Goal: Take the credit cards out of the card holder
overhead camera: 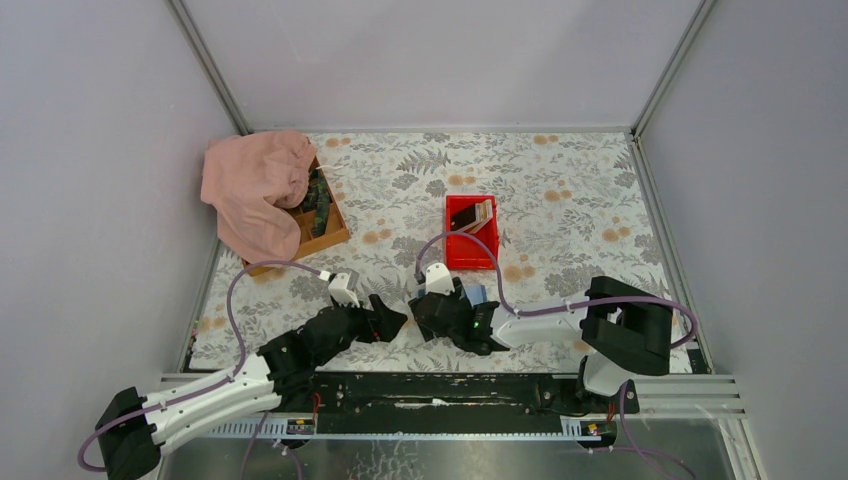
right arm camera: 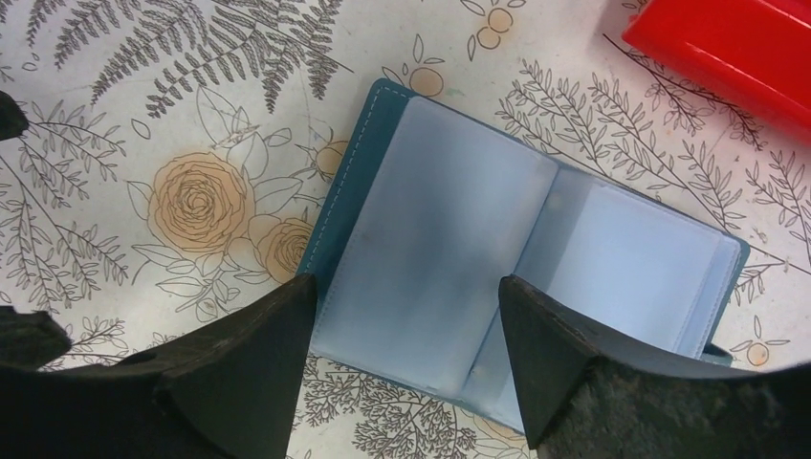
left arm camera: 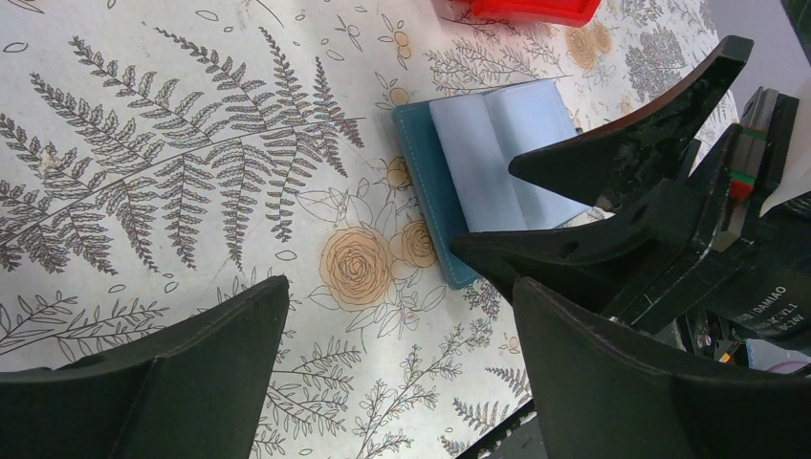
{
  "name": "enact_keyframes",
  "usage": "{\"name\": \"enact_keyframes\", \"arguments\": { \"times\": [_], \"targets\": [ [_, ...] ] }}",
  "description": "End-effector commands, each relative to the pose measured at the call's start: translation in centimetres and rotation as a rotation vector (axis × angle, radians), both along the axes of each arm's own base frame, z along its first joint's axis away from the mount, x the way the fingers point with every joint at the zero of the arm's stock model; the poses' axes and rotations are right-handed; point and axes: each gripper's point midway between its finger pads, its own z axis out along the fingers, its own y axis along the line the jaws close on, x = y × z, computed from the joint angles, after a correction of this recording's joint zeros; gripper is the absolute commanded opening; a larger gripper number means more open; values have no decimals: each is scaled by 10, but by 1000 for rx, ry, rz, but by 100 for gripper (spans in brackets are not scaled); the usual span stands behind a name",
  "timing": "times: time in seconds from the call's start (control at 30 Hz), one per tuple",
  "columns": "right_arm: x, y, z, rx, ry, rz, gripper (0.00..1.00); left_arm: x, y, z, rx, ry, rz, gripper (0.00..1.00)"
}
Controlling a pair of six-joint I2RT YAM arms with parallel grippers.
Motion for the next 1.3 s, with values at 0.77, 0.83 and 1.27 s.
{"name": "enact_keyframes", "arguments": {
  "times": [0.77,0.83,1.27],
  "targets": [
    [4,4,41,78,-43,-36,80,5,-7,2,-1,-4,-8,95],
    [5,9,37,64,-42,-35,80,5,-5,1,6,-2,-6,95],
    [9,-6,16,-20,-25,-97,77,4,1,-1,6,-2,8,95]
  ]
}}
